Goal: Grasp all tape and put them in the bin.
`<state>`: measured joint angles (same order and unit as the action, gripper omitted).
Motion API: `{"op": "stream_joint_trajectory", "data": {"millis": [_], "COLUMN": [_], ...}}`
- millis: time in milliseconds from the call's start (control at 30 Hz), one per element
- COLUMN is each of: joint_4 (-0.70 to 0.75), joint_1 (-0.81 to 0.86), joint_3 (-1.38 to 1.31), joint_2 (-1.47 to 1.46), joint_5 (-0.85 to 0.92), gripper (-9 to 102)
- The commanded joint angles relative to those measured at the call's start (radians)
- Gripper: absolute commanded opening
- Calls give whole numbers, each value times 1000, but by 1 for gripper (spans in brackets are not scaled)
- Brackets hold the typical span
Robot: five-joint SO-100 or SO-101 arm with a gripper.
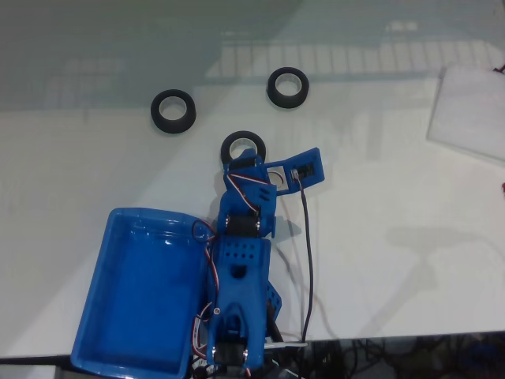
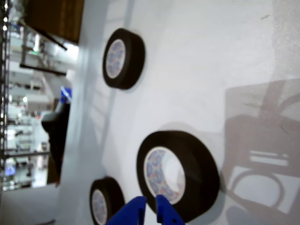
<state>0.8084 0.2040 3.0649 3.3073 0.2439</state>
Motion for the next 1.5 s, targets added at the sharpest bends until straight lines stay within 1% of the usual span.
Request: {"op": "stream_joint_trajectory", "data": {"millis": [0, 433, 467, 533, 600, 667, 767, 933, 1033, 1200, 1467], "joint_4": [-2, -2, -2, 0, 2, -5, -3, 77, 126, 173, 178], "joint_1": [-5, -5, -5, -6, -12, -21, -48, -69, -57, -49, -67], "joint_3": [29, 29, 29, 28, 18, -14, -120, -414, -594, -742, -804], "joint_2": [15, 15, 15, 15, -6, -87, -299, -732, -934, -1104, -1287], "joint_5": [6, 5, 2, -6, -3, 12, 29, 43, 37, 43, 55], "gripper": [0, 1, 6, 20, 25, 28, 28, 28, 28, 29, 29]}}
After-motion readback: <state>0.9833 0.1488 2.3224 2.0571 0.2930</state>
